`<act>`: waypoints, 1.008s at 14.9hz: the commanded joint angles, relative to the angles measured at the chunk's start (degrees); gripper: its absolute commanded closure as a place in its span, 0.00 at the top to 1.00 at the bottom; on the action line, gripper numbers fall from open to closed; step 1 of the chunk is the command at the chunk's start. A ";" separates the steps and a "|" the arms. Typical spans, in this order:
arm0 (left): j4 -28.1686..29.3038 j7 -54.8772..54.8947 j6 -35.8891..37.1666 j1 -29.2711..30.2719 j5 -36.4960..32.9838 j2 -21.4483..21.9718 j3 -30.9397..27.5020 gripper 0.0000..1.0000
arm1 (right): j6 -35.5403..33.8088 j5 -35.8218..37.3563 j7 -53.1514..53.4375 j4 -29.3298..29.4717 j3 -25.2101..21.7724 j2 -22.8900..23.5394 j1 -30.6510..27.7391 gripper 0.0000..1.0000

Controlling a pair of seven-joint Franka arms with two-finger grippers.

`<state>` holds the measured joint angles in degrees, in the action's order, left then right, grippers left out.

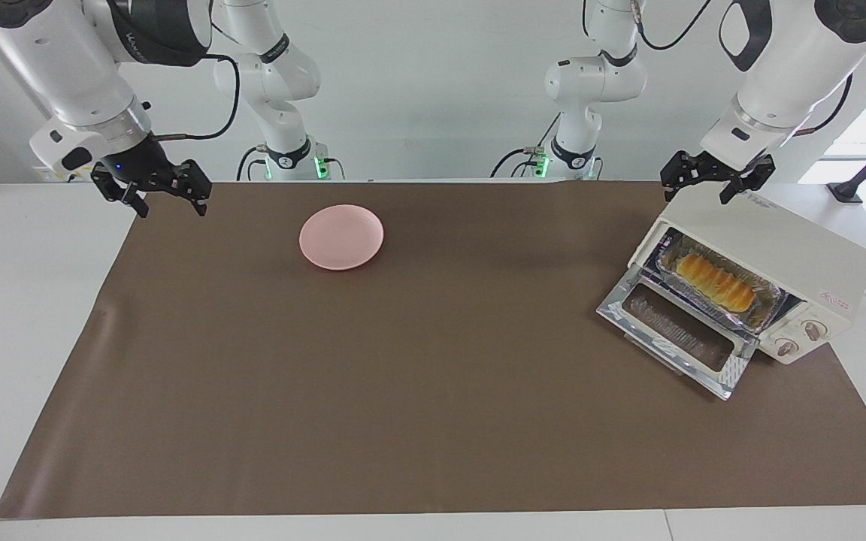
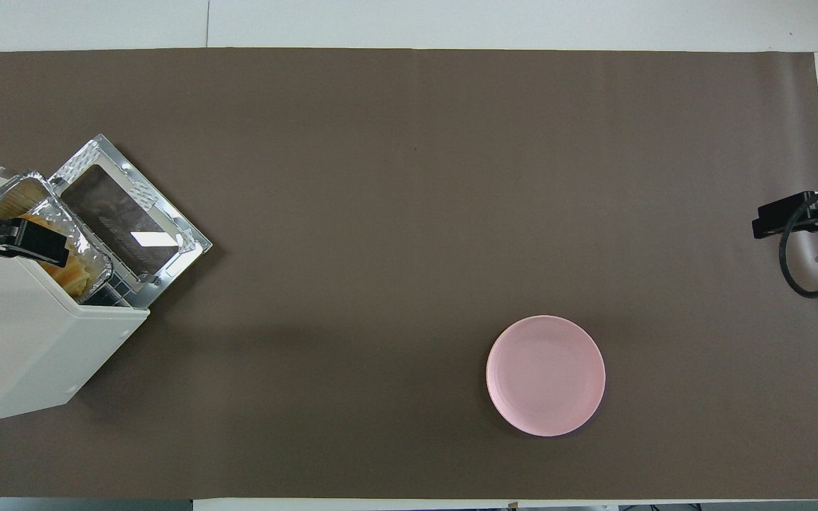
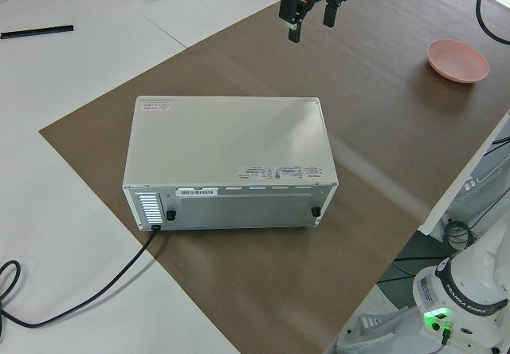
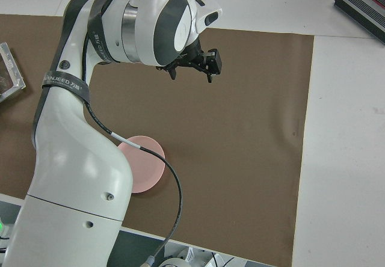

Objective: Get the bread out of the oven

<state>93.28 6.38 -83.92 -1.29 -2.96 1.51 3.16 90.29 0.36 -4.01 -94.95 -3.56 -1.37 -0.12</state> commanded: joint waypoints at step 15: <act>-0.81 -13.67 -4.76 -0.47 0.59 -2.72 -0.61 1.00 | 0.06 1.05 -1.26 -1.29 0.13 -1.10 -0.05 1.00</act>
<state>93.30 -3.68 -87.32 -1.23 -2.96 1.07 2.93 90.29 0.36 -4.01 -94.95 -3.56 -1.37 -0.12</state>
